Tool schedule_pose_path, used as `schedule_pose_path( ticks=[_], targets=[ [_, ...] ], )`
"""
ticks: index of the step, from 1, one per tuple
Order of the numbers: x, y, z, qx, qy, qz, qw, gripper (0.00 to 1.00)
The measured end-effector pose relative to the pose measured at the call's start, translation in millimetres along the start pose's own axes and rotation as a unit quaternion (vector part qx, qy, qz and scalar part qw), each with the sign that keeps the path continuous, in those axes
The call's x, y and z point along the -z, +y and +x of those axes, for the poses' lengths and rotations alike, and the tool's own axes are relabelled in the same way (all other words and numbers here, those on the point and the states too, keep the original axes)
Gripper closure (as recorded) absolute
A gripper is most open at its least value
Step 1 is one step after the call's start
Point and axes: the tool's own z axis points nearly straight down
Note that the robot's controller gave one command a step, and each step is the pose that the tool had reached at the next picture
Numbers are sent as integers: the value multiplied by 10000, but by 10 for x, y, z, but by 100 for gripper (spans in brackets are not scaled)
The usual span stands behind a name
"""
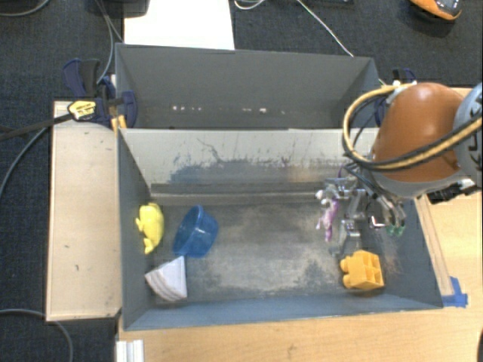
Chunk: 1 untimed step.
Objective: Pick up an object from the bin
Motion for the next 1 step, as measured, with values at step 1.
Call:
schedule_pose_path(
  ticks=[1],
  targets=[
    [-218, -193, -82, -152, 12, -5, 9999, 0]
  ],
)
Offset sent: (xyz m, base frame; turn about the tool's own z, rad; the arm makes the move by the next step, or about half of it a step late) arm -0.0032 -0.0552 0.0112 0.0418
